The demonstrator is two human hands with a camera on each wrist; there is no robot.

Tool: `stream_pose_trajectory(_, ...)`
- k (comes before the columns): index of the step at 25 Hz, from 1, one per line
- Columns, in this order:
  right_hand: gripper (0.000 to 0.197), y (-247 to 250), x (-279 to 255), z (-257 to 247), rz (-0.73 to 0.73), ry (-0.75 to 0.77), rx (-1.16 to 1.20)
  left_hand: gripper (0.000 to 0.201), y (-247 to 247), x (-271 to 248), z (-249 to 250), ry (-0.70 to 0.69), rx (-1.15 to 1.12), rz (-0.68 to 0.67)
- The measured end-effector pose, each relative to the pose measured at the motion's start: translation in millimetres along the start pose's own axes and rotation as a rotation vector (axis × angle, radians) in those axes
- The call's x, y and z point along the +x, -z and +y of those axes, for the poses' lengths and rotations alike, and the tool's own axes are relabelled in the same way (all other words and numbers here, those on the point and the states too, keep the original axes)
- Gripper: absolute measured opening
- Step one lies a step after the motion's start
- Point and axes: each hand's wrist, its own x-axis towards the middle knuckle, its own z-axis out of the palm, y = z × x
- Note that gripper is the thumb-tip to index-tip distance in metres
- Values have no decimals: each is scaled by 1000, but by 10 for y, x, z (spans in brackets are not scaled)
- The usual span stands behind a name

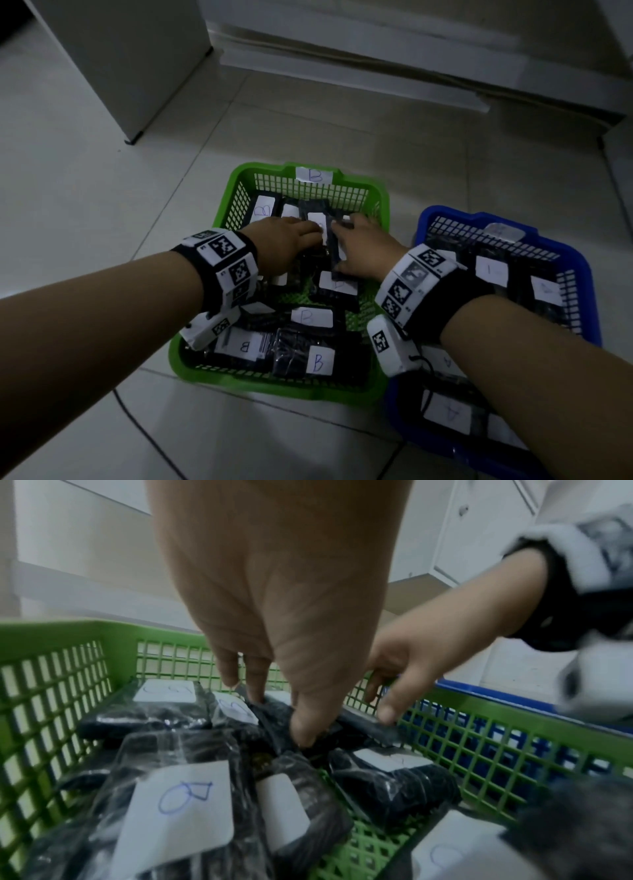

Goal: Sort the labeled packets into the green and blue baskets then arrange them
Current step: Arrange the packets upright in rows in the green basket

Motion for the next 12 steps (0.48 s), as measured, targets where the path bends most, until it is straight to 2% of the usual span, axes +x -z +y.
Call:
stream_pose_trajectory(2,68,1,24,-11,4,-36,-27,60,-4,-28,-40,-6,-5,38)
stream_pose_trajectory(4,50,55,-2,-41,70,-63,48,58,0,-95,-111,-12,-96,59)
stream_pose_trajectory(6,29,126,-109,-104,157,-7,130,48,9,-208,-173,-19,-210,136)
stream_pose_trajectory(7,23,140,-164,-131,93,59,141,39,-3,-259,-216,-27,-237,179)
stream_pose_trajectory(8,22,127,-216,-190,-47,139,127,33,-20,-324,-252,-11,-245,167)
stream_pose_trajectory(9,24,83,-267,-259,-214,199,81,32,-37,-386,-275,30,-234,93)
stream_pose_trajectory(10,28,23,-290,-304,-346,228,6,38,-58,-441,-282,76,-205,2)
stream_pose_trajectory(12,33,-91,-230,-346,-412,194,-75,54,-126,-516,-275,122,-124,-79)
